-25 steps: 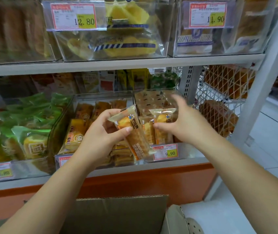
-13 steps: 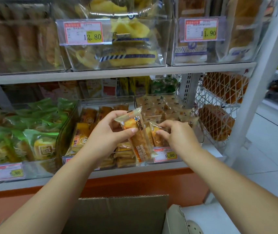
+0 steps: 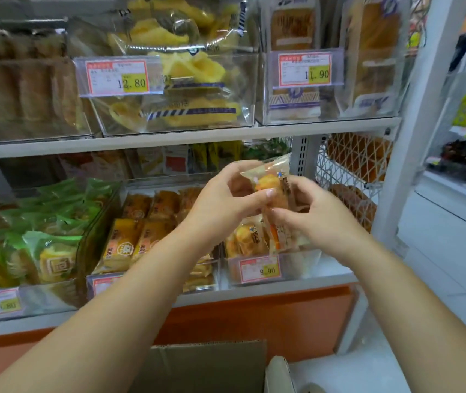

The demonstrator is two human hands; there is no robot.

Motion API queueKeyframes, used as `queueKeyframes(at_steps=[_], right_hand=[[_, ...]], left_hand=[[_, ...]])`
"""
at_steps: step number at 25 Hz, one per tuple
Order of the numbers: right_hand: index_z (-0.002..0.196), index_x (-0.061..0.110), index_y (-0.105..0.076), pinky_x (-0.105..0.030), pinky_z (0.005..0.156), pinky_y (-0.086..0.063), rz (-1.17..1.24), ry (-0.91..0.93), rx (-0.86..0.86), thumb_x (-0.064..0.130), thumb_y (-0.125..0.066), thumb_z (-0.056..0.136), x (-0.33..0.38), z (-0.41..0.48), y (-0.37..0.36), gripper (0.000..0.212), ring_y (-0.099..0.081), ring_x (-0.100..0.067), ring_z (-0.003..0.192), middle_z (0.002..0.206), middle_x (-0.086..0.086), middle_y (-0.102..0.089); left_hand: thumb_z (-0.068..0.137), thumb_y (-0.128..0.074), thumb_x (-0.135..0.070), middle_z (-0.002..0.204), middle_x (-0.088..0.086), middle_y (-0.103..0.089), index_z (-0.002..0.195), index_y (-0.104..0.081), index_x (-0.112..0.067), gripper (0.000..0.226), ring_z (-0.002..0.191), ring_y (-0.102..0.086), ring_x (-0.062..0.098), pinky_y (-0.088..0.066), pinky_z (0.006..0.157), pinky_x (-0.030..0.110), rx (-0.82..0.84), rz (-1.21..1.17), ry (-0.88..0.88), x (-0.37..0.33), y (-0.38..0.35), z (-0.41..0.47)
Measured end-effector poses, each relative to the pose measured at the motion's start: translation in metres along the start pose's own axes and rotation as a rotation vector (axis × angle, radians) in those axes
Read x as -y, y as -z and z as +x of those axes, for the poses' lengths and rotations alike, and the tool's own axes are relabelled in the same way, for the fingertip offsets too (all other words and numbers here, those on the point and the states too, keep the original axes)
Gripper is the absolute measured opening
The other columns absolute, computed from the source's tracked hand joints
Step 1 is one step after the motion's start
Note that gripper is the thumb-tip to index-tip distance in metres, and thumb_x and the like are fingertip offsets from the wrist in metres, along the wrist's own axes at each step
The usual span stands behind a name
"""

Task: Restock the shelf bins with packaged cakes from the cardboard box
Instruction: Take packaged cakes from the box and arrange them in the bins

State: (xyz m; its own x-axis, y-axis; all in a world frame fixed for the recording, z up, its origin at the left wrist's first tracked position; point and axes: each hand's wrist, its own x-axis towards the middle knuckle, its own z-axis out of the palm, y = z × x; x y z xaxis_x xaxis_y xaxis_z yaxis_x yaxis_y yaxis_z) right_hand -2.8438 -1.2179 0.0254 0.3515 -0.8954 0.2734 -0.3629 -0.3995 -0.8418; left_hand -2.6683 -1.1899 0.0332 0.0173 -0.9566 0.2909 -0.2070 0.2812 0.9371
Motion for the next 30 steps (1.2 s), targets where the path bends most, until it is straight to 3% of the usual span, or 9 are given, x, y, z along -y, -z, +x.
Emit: queueKeyframes(at_steps=[3, 5, 7, 11, 17, 24, 27, 29, 30], right_hand=[[0.125, 0.039, -0.040, -0.037, 0.097, -0.048, 0.113, -0.052, -0.331, 0.017, -0.076, 0.081, -0.027, 0.007, 0.029, 0.061, -0.061, 0.001, 0.095, 0.102, 0.017, -0.064], [0.136, 0.051, -0.024, -0.039, 0.094, -0.050, 0.111, -0.038, -0.369, 0.009, -0.078, 0.078, -0.043, 0.008, 0.036, 0.089, -0.063, -0.011, 0.099, 0.113, 0.006, -0.061], [0.133, 0.064, -0.018, -0.044, 0.094, -0.050, -0.030, -0.022, -0.338, 0.009, -0.079, 0.077, -0.053, 0.010, 0.030, 0.099, -0.059, -0.022, 0.109, 0.127, -0.001, -0.052], [0.122, 0.058, -0.035, -0.049, 0.092, -0.051, -0.140, 0.008, -0.325, 0.017, -0.078, 0.076, -0.065, 0.016, 0.021, 0.075, -0.059, -0.023, 0.109, 0.116, 0.012, -0.050], [0.111, 0.061, -0.032, -0.052, 0.088, -0.052, -0.054, 0.080, -0.408, 0.019, -0.078, 0.074, -0.072, 0.017, 0.021, 0.072, -0.062, -0.025, 0.104, 0.116, -0.004, -0.054], [0.115, 0.043, -0.035, -0.047, 0.080, -0.053, -0.133, 0.097, -0.571, 0.018, -0.078, 0.075, -0.073, 0.022, 0.024, 0.064, -0.062, -0.025, 0.091, 0.108, 0.001, -0.055], [0.117, 0.036, -0.034, -0.030, 0.076, -0.051, -0.226, 0.098, -0.596, 0.023, -0.079, 0.075, -0.074, 0.024, 0.018, 0.063, -0.059, -0.019, 0.096, 0.117, 0.000, -0.055], [0.122, 0.032, -0.037, -0.011, 0.069, -0.039, -0.332, 0.075, -0.446, 0.026, -0.080, 0.075, -0.077, 0.025, 0.008, 0.064, -0.053, -0.009, 0.091, 0.121, 0.007, -0.050], [0.124, 0.030, -0.038, -0.010, 0.066, -0.035, -0.390, 0.050, -0.354, 0.029, -0.080, 0.076, -0.078, 0.025, 0.004, 0.064, -0.050, -0.006, 0.087, 0.119, 0.011, -0.047]], left_hand=[[0.087, -0.070, -0.037, 0.127, -0.013, -0.063, 0.137, -0.050, -0.032, 0.054, 0.117, -0.057, 0.004, -0.047, 0.097, 0.023, 0.033, 0.556, -0.142, 0.017, -0.020, 0.020], [0.087, -0.065, -0.049, 0.141, -0.009, -0.053, 0.142, -0.045, -0.033, 0.062, 0.132, -0.044, 0.013, -0.037, 0.108, 0.037, 0.149, 0.995, -0.157, 0.036, -0.031, 0.028], [0.086, -0.063, -0.055, 0.144, -0.005, -0.050, 0.144, -0.041, -0.034, 0.066, 0.135, -0.040, 0.021, -0.032, 0.108, 0.048, 0.234, 1.217, -0.110, 0.052, -0.039, 0.033], [0.088, -0.064, -0.047, 0.132, -0.007, -0.060, 0.133, -0.054, -0.039, 0.048, 0.127, -0.048, 0.020, -0.034, 0.103, 0.047, 0.162, 1.210, -0.130, 0.060, -0.037, 0.042], [0.090, -0.063, -0.045, 0.130, -0.006, -0.060, 0.128, -0.058, -0.045, 0.038, 0.127, -0.047, 0.023, -0.036, 0.102, 0.048, 0.118, 1.150, -0.129, 0.052, -0.023, 0.050], [0.095, -0.060, -0.035, 0.123, -0.001, -0.060, 0.133, -0.056, -0.042, 0.039, 0.118, -0.052, 0.027, -0.045, 0.096, 0.046, 0.165, 1.159, -0.187, 0.056, -0.024, 0.058], [0.095, -0.060, -0.035, 0.123, 0.004, -0.058, 0.135, -0.056, -0.037, 0.041, 0.118, -0.051, 0.030, -0.045, 0.098, 0.046, 0.196, 1.125, -0.151, 0.060, -0.026, 0.059], [0.095, -0.059, -0.038, 0.125, 0.005, -0.056, 0.138, -0.053, -0.035, 0.044, 0.122, -0.049, 0.030, -0.043, 0.102, 0.047, 0.202, 1.113, -0.099, 0.064, -0.027, 0.059], [0.095, -0.058, -0.041, 0.127, 0.005, -0.055, 0.139, -0.052, -0.036, 0.045, 0.123, -0.048, 0.029, -0.042, 0.103, 0.047, 0.202, 1.118, -0.085, 0.065, -0.027, 0.059]])
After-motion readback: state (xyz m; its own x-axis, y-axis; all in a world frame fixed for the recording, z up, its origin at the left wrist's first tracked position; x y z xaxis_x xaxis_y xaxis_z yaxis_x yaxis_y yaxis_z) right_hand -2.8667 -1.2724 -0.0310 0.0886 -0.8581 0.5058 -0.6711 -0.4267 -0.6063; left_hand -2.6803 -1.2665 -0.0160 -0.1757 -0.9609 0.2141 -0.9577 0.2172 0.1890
